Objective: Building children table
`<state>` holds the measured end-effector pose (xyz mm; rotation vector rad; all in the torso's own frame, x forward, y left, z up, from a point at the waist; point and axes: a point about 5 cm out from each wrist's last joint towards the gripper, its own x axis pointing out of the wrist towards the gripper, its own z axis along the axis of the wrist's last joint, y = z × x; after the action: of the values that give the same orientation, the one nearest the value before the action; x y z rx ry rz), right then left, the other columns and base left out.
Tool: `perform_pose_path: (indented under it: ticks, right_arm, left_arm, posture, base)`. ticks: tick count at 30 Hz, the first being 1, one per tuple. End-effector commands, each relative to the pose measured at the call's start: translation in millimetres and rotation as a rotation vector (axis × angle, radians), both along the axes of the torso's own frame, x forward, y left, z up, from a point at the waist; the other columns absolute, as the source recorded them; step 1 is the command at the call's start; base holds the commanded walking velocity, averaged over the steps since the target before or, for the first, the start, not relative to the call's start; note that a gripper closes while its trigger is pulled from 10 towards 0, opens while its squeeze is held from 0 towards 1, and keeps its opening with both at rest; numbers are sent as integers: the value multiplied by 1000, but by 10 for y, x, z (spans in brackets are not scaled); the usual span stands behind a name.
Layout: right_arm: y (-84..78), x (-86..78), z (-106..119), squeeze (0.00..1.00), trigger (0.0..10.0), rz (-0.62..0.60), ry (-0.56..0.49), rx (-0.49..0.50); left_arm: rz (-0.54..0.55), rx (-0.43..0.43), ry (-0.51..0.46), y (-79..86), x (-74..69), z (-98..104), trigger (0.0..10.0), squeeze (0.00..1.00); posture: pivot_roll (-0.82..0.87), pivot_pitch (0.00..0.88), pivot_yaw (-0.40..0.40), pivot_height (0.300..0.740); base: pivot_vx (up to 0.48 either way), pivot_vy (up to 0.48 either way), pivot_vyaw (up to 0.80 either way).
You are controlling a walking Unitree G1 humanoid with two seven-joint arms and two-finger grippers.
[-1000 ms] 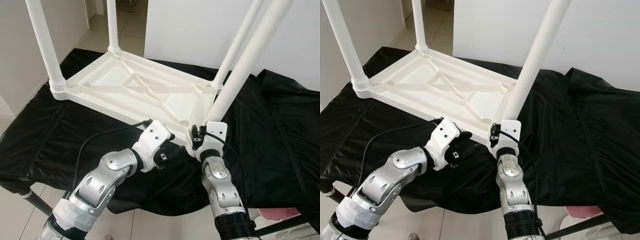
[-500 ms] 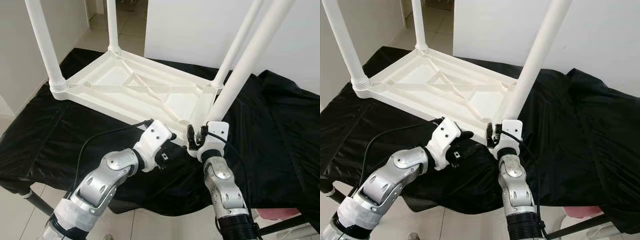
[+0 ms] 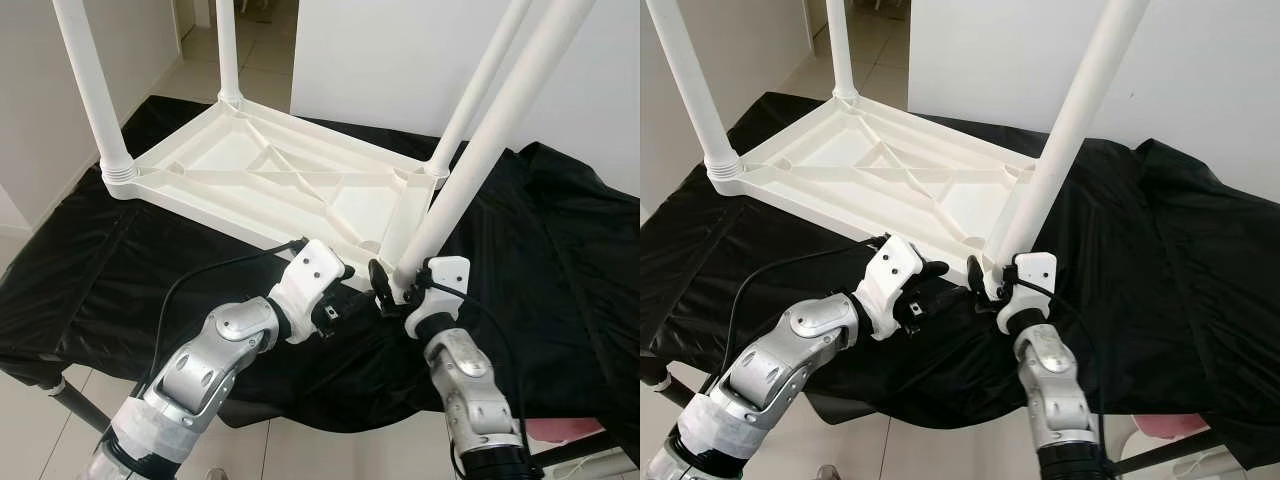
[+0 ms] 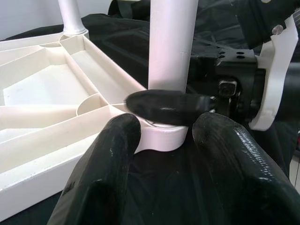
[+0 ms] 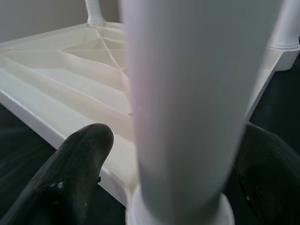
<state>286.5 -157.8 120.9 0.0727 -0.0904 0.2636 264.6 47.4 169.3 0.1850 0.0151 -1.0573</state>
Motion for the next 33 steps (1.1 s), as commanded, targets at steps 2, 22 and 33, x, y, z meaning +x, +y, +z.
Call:
perform_pose_path:
  ticks: [2, 22, 33]
  right_arm:
    - [-122, -23, -22, 0, 10000, 30, -7, -5]
    - [-138, 235, -1, 0, 10000, 332, -11, -109]
    - [-180, 314, 9, 0, 0, 350, -16, -137]
  left_arm:
    - [-8, 12, 7, 9, -7, -45, 10000, 0]
    - [-104, 19, 22, -154, -120, -102, 10000, 0]
    - [-99, 21, 25, -147, -132, -114, 10000, 0]
  posture:
    - [37, 35, -108, 740]
    - [39, 9, -96, 740]
    - [51, 2, -101, 740]
  base:
    - [0, 0, 0]
    - [0, 0, 0]
    - [0, 0, 0]
